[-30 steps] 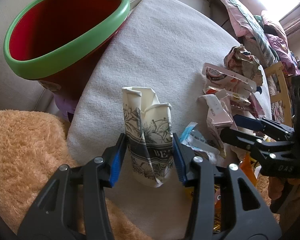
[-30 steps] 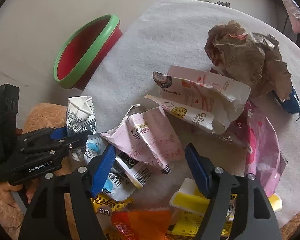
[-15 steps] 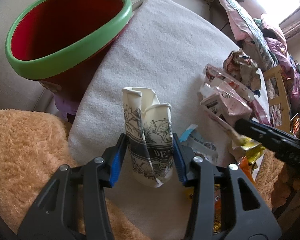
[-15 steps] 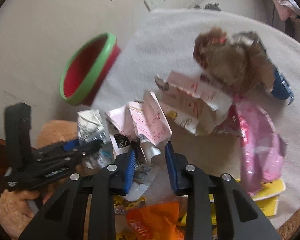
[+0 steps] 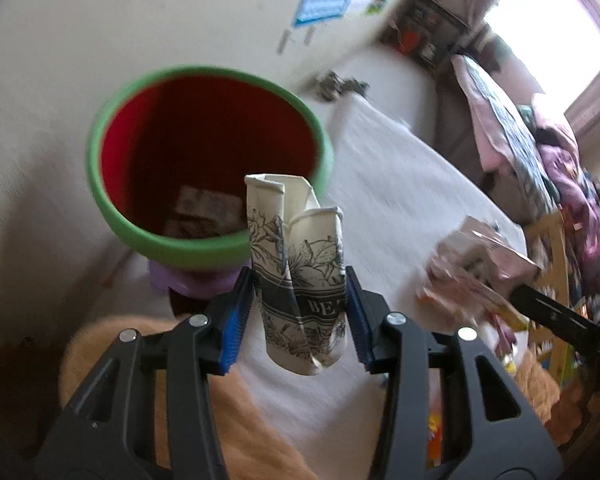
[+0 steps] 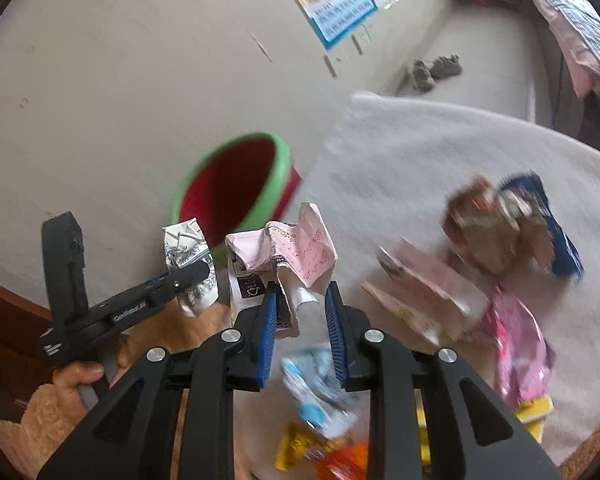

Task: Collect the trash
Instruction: 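Carry the cup and paper wrapper over the bin while both tools open to drop them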

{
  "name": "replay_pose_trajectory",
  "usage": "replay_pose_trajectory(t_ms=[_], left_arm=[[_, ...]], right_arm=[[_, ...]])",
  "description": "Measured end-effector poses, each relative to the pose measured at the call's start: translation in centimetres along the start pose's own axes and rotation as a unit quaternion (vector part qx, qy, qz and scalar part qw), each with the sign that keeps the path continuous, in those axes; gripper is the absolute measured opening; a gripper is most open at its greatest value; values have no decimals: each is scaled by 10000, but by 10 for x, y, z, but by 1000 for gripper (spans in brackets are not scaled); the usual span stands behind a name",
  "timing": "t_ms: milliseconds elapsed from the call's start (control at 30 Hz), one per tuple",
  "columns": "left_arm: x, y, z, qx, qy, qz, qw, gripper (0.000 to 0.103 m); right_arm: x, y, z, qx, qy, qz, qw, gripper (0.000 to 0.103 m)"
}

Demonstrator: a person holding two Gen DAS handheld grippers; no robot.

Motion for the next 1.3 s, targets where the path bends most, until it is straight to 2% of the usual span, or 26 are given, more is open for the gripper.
replay_pose_trajectory(t_ms=[167,300,433,633,667,700,767,1067,1300], left_arm=[[-22,4,26,-167,230,-169,9995,43],[-38,-1,42,-317,374,-219,9986,43],[-48,-5,50,-436,406,-216,9980,43],[-51,-10,56,-594,462,-241,9969,43],[-52,-11,58,-647,471,-252,9965,46],[-51,-13,58,-696,484,-239,9961,54],[-49,-13,59,-705,529,-238,9958,58],[-43,-10,53,-635,442,-190,9968,58],[-30,-1,18,-388,113,-178,9990,58]], right_arm=[[-23,-17,22,-12,298,-78,9995,23],[-50,-46,45,-173,250,-119,9995,23],[-70,-81,68,101,650,-3,9978,24],[-78,-106,79,262,895,-3,9956,30],[-80,-108,78,275,864,-14,9959,35],[-81,-108,77,283,829,-36,9961,45],[-81,-104,75,233,753,-136,9968,52],[-59,-59,50,208,584,-212,9979,52],[-35,9,1,615,311,-623,9957,54]])
Point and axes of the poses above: each gripper's, at about its wrist camera, not at the fingertips, and y roughly against the way its jaws point, z to its left, x to its underside, the point moved 6 cm from there along -y, roughly the way its jaws point, and after that the axes turned 2 degrees about -x, right-handed, at the moved point
